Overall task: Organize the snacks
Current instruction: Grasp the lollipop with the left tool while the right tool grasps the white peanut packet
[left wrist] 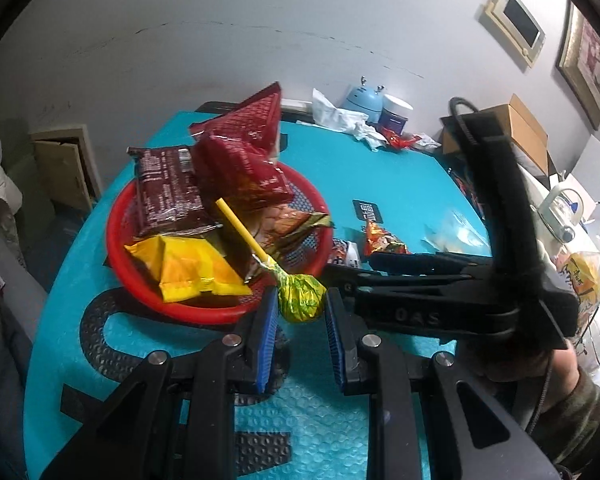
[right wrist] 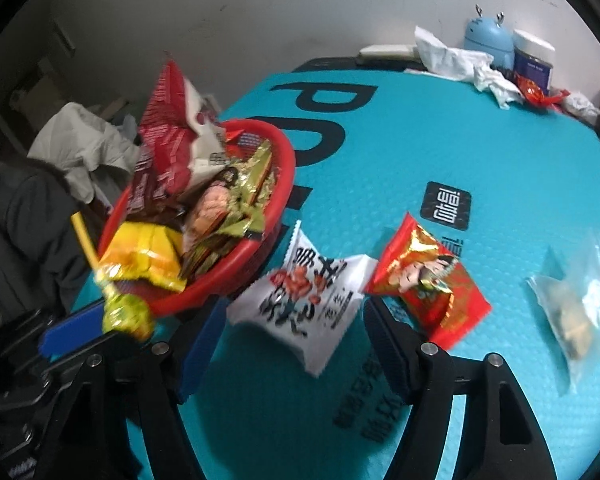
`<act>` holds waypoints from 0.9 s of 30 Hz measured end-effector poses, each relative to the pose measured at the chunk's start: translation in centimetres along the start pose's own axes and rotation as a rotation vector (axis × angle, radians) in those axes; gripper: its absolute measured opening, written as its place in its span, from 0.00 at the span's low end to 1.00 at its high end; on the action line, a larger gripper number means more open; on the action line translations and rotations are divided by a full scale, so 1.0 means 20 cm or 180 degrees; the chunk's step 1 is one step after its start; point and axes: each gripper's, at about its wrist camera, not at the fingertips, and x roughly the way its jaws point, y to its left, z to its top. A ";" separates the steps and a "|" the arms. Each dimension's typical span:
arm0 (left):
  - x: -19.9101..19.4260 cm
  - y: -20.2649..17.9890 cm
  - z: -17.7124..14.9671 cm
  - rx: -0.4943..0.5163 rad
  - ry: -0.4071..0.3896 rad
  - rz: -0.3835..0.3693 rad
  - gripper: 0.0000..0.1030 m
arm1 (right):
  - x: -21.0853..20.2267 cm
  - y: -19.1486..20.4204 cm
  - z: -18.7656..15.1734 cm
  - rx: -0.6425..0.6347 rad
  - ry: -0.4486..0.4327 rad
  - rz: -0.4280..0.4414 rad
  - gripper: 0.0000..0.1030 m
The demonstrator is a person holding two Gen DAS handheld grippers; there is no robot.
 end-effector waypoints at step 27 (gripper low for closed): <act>0.00 -0.16 -0.10 0.0064 0.0170 -0.0267 0.22 | -0.22 -0.10 -0.29 0.0187 -0.0074 -0.0102 0.31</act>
